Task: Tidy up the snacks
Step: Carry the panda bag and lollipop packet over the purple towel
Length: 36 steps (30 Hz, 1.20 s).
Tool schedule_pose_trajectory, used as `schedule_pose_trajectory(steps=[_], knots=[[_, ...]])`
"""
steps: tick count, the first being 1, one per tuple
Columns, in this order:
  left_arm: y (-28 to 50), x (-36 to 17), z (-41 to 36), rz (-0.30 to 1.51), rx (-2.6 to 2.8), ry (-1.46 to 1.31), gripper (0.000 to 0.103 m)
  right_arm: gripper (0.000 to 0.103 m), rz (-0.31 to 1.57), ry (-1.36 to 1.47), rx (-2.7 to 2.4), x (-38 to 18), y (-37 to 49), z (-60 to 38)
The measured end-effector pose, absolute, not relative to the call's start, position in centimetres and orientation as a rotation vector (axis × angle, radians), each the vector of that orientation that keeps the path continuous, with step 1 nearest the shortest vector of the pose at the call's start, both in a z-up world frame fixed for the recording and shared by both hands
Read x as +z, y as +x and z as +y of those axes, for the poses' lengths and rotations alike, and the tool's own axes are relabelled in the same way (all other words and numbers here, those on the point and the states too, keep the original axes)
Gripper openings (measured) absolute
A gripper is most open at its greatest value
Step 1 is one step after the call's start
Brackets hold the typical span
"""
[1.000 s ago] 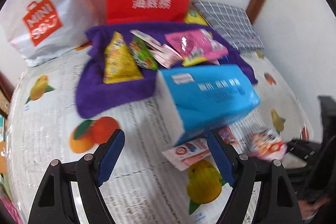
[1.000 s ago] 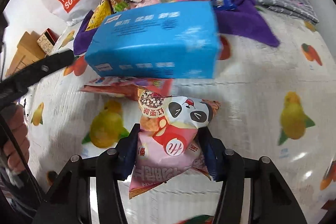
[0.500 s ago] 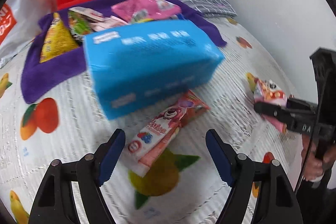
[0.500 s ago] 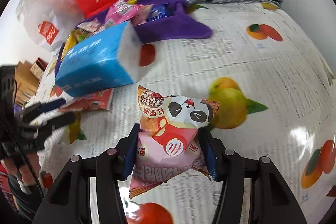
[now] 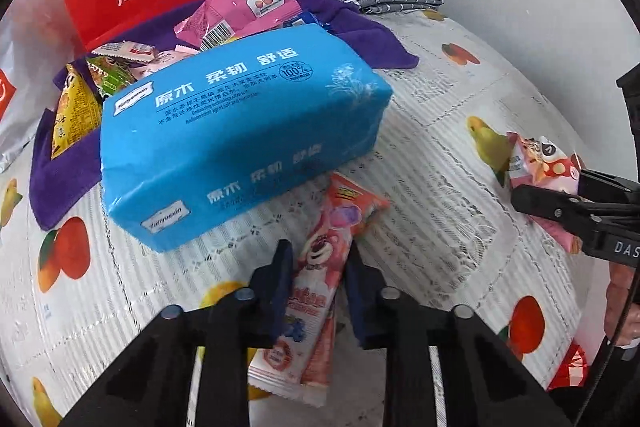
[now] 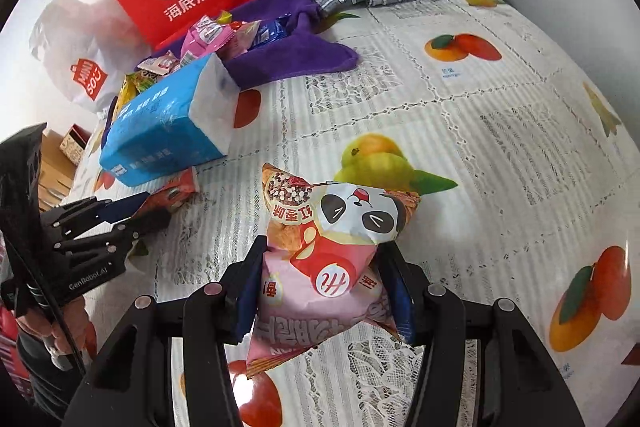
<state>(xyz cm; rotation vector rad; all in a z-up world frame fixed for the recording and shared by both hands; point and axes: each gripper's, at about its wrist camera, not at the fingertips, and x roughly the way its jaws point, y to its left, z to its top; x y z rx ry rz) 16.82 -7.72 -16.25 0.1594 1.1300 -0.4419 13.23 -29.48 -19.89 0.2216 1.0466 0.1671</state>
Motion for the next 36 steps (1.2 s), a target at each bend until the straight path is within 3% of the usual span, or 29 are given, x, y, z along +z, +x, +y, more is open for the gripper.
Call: schedule_pose_trajectory(steps=[18, 36], knots=[[13.5, -9.6, -2.0, 1.012, -0.337, -0.023, 0.02, 0.053, 0.955, 0.129, 0.317, -15.2, 12.1, -22.9], [16.9, -4.9, 1.2, 0.932, -0.268, -0.115, 0.02, 0.05, 0.831, 0.033, 0.4, -8.6, 15.7, -18.2]])
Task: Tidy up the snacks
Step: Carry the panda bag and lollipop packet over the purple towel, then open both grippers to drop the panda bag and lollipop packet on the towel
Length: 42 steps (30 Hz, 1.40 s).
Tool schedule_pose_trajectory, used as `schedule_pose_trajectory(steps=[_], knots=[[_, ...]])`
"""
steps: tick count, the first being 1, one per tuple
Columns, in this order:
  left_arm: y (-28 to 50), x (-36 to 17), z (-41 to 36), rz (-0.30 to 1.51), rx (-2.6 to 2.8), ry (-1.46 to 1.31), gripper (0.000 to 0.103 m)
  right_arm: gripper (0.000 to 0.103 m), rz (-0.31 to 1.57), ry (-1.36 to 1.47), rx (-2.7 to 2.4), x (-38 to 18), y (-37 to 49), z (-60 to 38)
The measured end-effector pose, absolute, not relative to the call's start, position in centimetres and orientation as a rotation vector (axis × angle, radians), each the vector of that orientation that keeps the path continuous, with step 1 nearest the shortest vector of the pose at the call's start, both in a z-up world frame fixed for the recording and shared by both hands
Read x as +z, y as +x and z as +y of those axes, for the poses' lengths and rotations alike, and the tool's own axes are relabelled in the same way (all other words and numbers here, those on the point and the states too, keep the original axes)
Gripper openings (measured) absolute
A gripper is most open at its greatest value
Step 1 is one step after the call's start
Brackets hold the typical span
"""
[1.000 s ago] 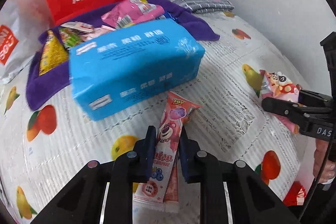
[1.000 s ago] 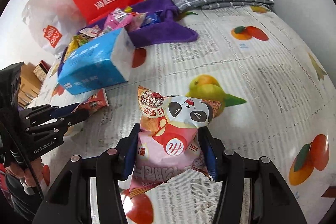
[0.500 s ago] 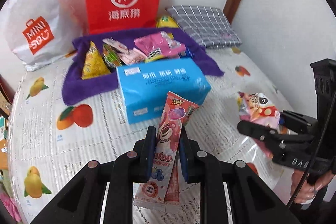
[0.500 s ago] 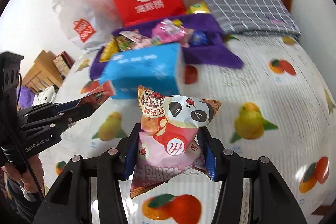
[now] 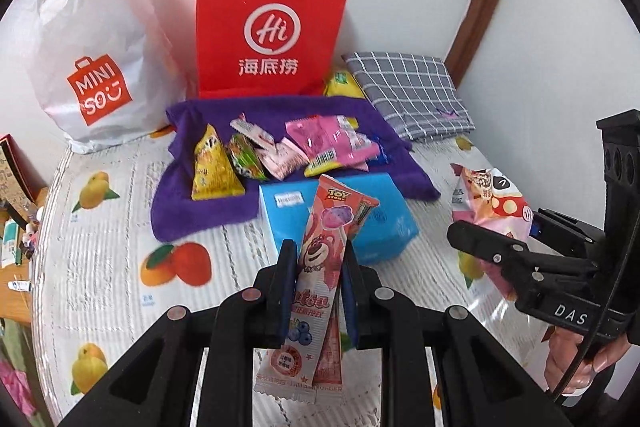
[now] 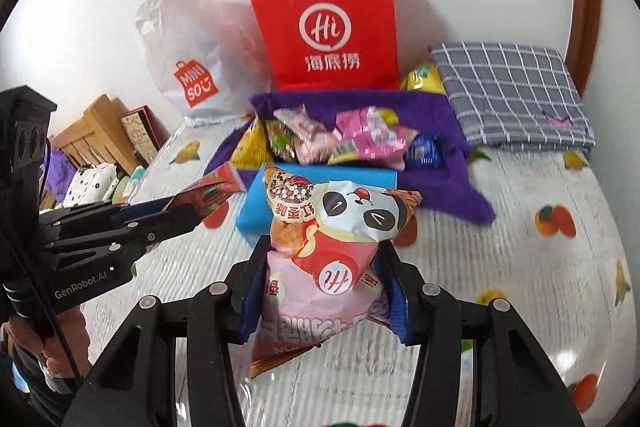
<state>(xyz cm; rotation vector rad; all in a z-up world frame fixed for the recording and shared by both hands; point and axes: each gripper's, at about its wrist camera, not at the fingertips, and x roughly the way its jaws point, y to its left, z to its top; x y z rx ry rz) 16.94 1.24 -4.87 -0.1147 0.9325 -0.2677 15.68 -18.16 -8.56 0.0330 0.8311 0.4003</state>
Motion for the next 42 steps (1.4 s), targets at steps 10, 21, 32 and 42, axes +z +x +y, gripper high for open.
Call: schedule_pose_trajectory(steps=[10, 21, 32, 42], knots=[[20.7, -4.1, 1.8, 0.937, -0.233, -0.131, 0.02, 0.05, 0.791, 0.014, 0.376, -6.8, 19.9, -19.0], [25.1, -4.3, 1.5, 0.96, -0.226, -0.131, 0.02, 0.05, 0.786, -0.033, 0.346, -7.2, 24.9, -19.1], [28.6, -5.0, 2.1, 0.967, -0.21, -0.142, 0.02, 0.05, 0.788, -0.02, 0.322, -7.4, 29.1, -19.8], [31.5, -6.9, 2.8, 0.991, -0.195, -0.169, 0.02, 0.05, 0.801, -0.03, 0.313, -8.5, 32.4, -19.5]])
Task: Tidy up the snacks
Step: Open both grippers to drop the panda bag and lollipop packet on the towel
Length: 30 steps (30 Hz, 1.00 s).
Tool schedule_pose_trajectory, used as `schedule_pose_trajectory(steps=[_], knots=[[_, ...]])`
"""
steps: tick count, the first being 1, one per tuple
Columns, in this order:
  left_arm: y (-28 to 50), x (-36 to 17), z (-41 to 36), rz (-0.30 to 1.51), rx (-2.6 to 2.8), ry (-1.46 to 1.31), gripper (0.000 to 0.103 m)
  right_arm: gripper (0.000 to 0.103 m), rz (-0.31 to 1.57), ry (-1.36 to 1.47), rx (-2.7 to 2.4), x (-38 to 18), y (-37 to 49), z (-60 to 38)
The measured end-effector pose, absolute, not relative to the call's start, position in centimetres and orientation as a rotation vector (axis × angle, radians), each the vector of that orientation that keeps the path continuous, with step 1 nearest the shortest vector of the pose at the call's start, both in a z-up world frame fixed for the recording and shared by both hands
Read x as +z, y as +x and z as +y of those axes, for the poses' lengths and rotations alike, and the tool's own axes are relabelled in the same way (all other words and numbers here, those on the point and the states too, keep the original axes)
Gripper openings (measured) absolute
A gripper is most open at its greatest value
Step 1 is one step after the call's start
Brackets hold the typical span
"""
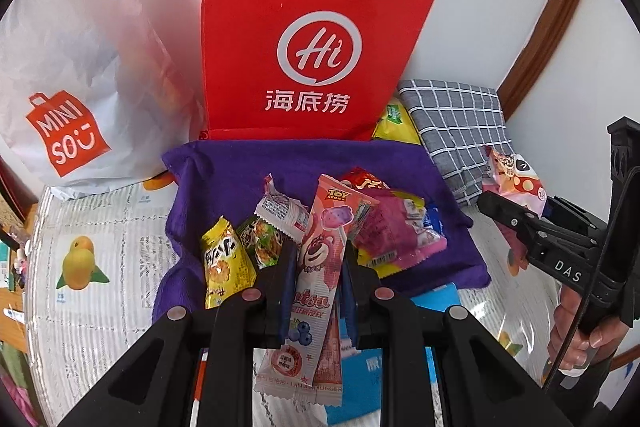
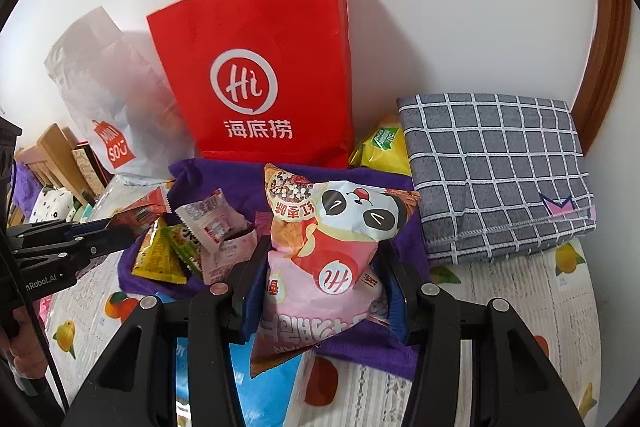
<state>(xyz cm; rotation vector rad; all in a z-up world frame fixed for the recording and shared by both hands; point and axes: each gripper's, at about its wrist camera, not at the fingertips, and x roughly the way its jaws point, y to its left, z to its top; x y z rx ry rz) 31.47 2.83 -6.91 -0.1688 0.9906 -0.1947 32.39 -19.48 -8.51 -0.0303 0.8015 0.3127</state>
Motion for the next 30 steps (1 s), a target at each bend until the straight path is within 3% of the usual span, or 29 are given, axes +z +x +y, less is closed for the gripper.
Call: schedule_pose_trajectory(steps=[25, 28, 30], knots=[[37.9, -13.8, 0.2, 1.117, -0.182, -0.143, 0.021, 0.051, 1.017, -0.047, 0.312, -16.1, 39.5, -19.5], [37.9, -13.7, 0.0, 1.118, -0.175, -0.138, 0.028, 0.052, 1.029, -0.047, 0.315, -16.3, 39.5, -19.3], [37.9, -13.5, -0.1, 1.113, -0.172, -0.134, 0.042, 0.058, 1.036, -0.044, 0.319, -16.3, 39.5, -19.2]])
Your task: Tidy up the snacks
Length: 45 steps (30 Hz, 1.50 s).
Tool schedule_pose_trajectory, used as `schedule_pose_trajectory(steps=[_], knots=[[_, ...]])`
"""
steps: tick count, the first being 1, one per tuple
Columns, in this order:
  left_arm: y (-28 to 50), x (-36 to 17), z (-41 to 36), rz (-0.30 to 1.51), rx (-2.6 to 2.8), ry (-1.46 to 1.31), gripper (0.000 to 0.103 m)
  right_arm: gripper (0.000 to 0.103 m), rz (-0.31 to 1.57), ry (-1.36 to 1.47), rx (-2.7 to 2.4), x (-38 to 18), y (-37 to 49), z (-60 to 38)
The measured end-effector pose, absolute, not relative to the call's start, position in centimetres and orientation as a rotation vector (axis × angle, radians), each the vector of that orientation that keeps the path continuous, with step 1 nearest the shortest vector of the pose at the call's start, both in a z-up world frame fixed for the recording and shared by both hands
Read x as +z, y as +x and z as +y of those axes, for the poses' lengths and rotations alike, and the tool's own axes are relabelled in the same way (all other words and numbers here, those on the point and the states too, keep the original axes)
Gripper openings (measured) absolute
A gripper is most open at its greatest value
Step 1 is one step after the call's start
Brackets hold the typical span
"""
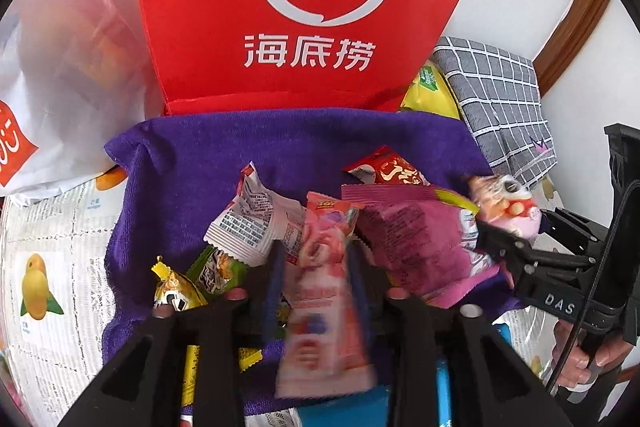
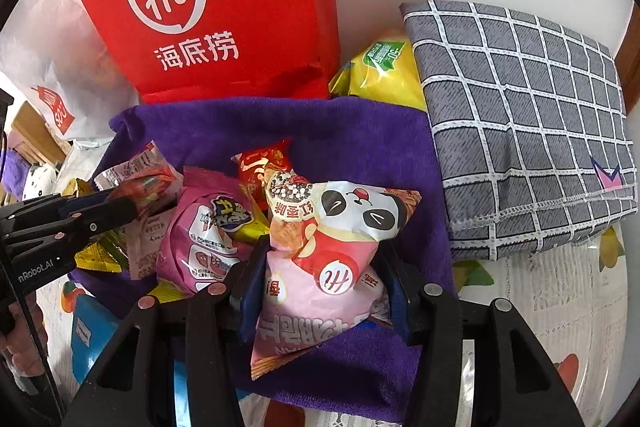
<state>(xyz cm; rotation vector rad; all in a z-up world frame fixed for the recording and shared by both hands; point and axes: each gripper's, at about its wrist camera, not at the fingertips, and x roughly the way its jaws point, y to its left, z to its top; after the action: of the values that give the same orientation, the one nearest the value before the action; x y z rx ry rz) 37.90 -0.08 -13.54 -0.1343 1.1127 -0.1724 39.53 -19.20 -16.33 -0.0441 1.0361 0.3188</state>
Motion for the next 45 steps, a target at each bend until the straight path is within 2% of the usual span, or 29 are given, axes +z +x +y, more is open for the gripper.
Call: schedule_pose_trajectory(steps=[1, 2, 4, 5, 10, 20, 27, 29, 31, 36, 45], knots=[[37.9, -13.4, -0.1, 1.107, -0.166, -0.131, 0.053, 0.062, 1.029, -0.044, 0.32, -16.2, 39.4, -19.2], [37.8, -13.2, -0.1, 1.098, -0.161, -0.129, 0.055, 0.064, 1.016, -0.047, 0.32, -16.0, 39.2, -19.1], [37.3, -12.5, 0.0, 1.081, -0.149, -0.123, 0.057, 0.079, 1.001, -0.054, 0.313, -15.6, 38.9, -18.9], [36.9, -12.1, 0.2, 1.077, -0.145, -0.122, 0.058, 0.08, 0.995, -0.054, 0.309, -15.3, 38.7, -18.9], [34.2, -9.4, 1.0, 1.03, -0.132, -0.118, 0.059, 0.081, 0.947, -0.048, 0.283, -12.5, 36.6, -19.1], [25.4, -4.0, 2.1, 0.908, -0.086, -0.109, 0.078, 0.081, 0.826, -0.007, 0.262, -6.1, 27.4, -19.1], [19.6, -1.9, 2.0, 0.861, -0.073, -0.109, 0.085, 0.081, 0.754, -0.034, 0.234, -3.4, 20.0, -18.8], [18.2, -1.5, 1.9, 0.844, -0.063, -0.106, 0.089, 0.083, 0.743, -0.03, 0.217, -3.0, 18.5, -19.0], [16.9, -1.0, 1.6, 0.831, -0.061, -0.101, 0.092, 0.09, 0.722, -0.03, 0.192, -2.6, 16.5, -19.2], [14.4, -0.4, 0.6, 0.812, -0.062, -0.088, 0.093, 0.099, 0.704, -0.043, 0.146, -2.3, 13.7, -19.6], [12.1, 0.1, 0.4, 0.796, -0.047, -0.089, 0.094, 0.099, 0.722, -0.007, 0.119, -2.6, 11.3, -20.8]])
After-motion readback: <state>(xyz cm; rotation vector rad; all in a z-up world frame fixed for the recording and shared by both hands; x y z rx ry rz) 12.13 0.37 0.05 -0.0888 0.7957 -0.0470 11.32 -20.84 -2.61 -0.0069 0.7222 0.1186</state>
